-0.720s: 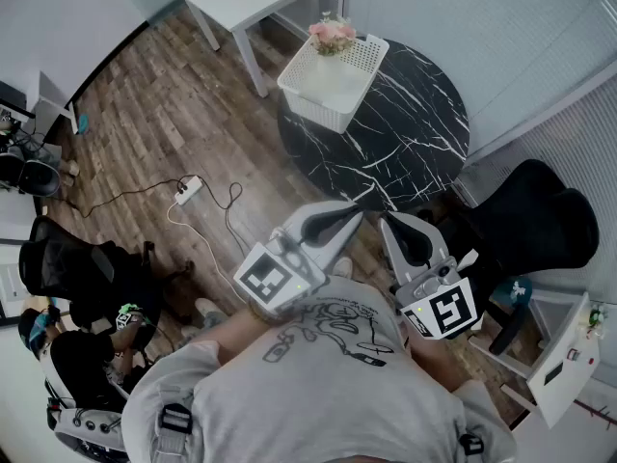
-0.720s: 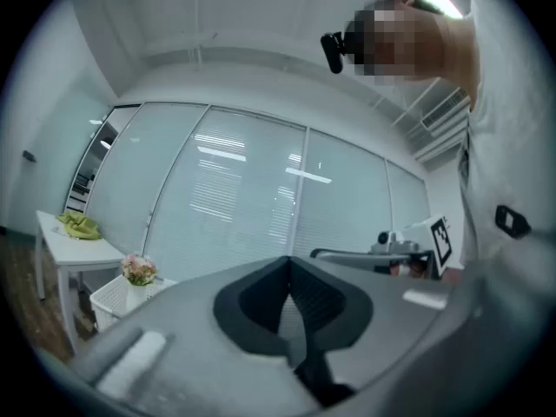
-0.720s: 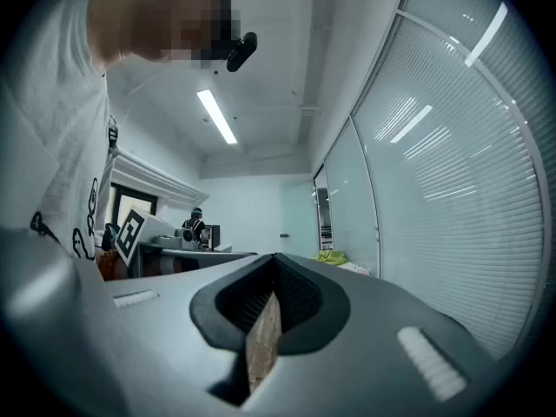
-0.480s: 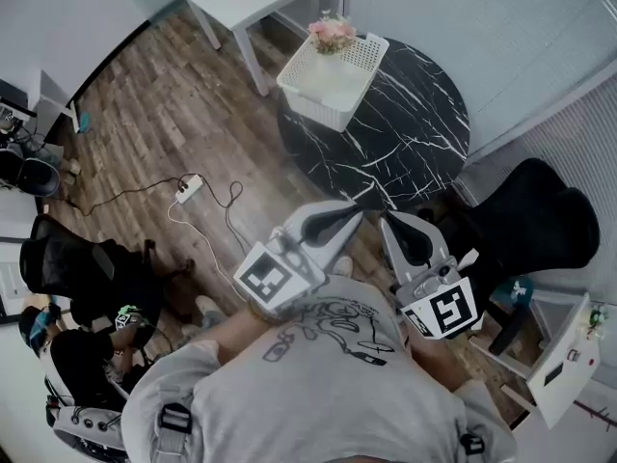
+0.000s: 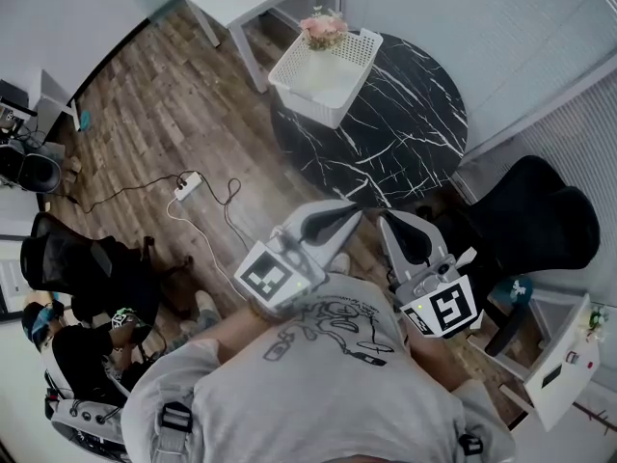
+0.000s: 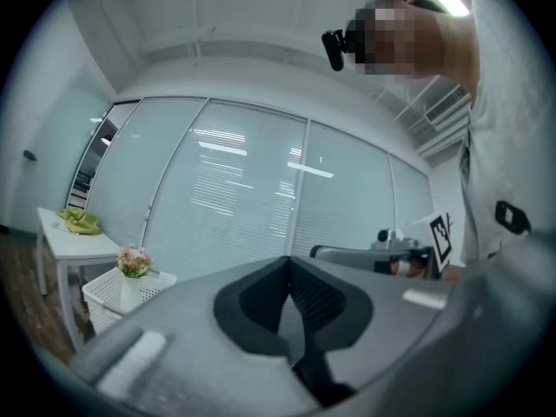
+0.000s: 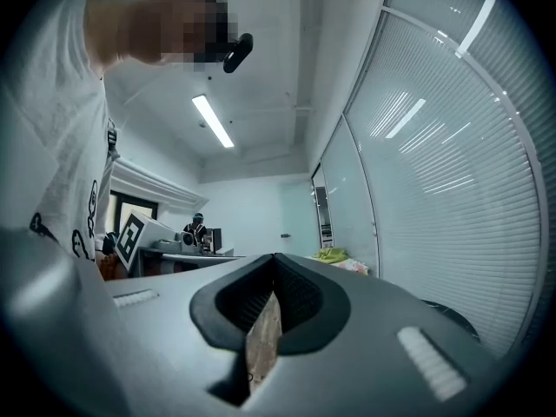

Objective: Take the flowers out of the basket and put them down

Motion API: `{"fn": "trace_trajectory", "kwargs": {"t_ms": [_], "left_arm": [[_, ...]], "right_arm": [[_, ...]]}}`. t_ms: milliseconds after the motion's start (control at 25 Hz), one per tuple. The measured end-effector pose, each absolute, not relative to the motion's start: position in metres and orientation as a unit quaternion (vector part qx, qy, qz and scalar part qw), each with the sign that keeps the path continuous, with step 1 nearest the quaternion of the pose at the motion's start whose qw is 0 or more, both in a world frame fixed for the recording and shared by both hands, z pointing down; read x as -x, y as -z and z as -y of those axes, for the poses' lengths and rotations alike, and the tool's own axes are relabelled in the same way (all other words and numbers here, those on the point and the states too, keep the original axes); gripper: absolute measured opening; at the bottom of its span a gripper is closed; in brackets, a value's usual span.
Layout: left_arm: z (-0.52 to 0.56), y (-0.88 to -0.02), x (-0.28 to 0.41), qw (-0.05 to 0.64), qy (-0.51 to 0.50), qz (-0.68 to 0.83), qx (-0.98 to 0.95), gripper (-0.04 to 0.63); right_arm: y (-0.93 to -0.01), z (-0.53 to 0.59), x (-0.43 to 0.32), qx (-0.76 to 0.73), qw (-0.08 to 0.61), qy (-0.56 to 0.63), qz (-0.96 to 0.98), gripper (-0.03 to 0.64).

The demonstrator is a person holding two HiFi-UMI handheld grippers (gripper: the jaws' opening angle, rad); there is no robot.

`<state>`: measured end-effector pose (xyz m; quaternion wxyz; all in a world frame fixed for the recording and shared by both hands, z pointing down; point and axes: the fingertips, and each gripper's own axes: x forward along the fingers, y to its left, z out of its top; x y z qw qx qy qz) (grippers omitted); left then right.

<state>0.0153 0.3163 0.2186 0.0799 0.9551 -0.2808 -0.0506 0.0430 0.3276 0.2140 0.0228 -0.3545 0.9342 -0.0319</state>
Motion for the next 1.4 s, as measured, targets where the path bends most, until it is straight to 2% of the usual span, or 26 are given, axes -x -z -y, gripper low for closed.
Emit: {"fn": "trace_trajectory", "kwargs": {"t_ms": [560,880,1400], "left_arm": [[-0.309,-0.231,-0.056,0.089,0.049,0.289,-0.952,0.003],[-0.290,-0.238,-0.049,0.070,0.049,0.301,-0.950,0.003],[-0.216,-0.239,-0.028,0.090,0.053,0.316,-0.943,0.003]], "right_arm": [[-0.233,-0.320,-0.085,0.350,0.017,0.045,-0.936,0.006],[-0.238,-0.300,-0.081,0.342,0.022,0.046,-0.938,0.006],[-0.242,-0.227,-0.064,0.336,0.015,0.049,-0.941,0.006]]}}
